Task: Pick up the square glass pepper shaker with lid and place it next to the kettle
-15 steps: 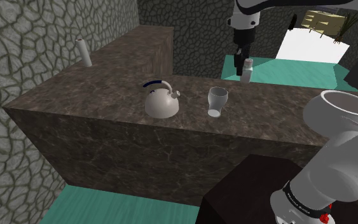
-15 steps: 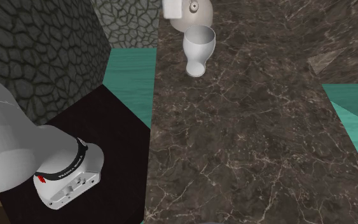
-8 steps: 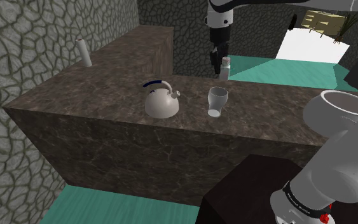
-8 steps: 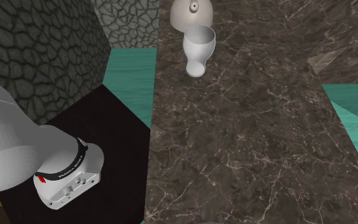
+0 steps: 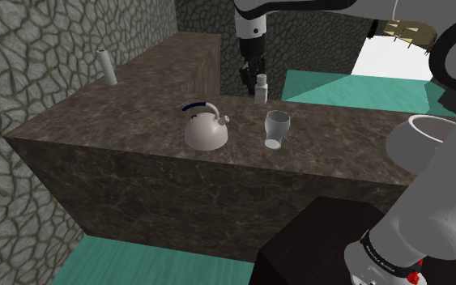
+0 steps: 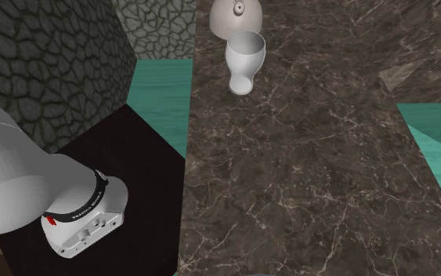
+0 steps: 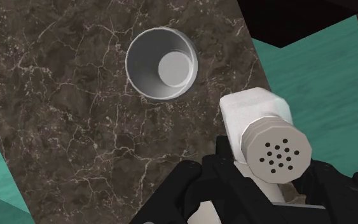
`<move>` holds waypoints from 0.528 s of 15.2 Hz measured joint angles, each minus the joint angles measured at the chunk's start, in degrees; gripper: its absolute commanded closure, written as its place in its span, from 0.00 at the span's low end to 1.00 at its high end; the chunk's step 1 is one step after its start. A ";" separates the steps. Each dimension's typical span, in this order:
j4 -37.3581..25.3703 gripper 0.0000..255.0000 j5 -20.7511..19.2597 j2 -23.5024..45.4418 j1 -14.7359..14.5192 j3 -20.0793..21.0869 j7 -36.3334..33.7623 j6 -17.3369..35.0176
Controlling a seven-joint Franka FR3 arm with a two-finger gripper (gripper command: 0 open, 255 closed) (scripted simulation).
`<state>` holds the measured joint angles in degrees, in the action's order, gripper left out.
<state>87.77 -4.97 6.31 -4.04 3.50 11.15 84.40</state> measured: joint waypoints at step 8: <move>6.74 1.00 0.07 -0.47 -0.02 0.04 -0.62 6.23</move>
<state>94.51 -4.90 5.85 -4.06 3.55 10.53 90.63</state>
